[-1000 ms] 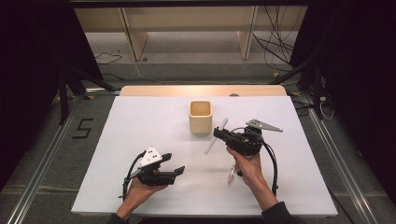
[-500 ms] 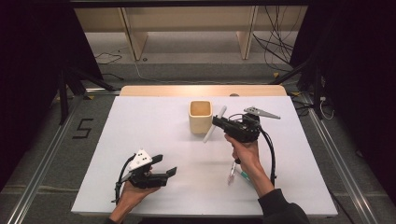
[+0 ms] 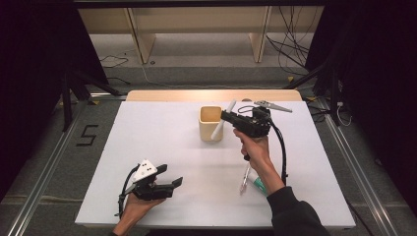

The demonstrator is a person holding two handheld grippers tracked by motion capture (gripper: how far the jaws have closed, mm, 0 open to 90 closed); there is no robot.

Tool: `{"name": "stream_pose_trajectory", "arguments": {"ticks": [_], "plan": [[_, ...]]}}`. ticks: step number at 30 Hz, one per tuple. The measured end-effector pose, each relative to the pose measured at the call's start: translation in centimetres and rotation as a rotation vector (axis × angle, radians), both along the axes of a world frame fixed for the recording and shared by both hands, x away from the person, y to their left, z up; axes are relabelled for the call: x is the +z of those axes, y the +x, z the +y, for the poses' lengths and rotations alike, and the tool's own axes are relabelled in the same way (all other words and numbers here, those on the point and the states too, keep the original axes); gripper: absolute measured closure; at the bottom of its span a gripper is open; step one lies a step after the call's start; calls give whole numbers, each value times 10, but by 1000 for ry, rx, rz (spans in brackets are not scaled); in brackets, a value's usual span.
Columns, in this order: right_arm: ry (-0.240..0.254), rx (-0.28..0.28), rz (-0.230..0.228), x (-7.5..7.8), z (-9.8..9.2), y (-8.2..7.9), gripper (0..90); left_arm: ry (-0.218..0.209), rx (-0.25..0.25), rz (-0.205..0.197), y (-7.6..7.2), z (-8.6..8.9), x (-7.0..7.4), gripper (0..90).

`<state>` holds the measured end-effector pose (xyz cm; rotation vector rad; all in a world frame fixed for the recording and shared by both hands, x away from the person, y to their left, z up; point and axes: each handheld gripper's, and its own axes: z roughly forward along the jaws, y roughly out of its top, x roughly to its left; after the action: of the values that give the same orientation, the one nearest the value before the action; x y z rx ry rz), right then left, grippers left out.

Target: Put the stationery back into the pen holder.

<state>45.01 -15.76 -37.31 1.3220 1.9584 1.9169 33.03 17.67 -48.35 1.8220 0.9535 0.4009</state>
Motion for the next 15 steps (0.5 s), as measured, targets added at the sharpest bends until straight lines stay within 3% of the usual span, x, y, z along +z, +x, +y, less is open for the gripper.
{"name": "stream_pose_trajectory", "arguments": {"ticks": [15], "plan": [[0,-67,-2,13,4,28,785,5,7,5,-2,1,-3,210]]}}
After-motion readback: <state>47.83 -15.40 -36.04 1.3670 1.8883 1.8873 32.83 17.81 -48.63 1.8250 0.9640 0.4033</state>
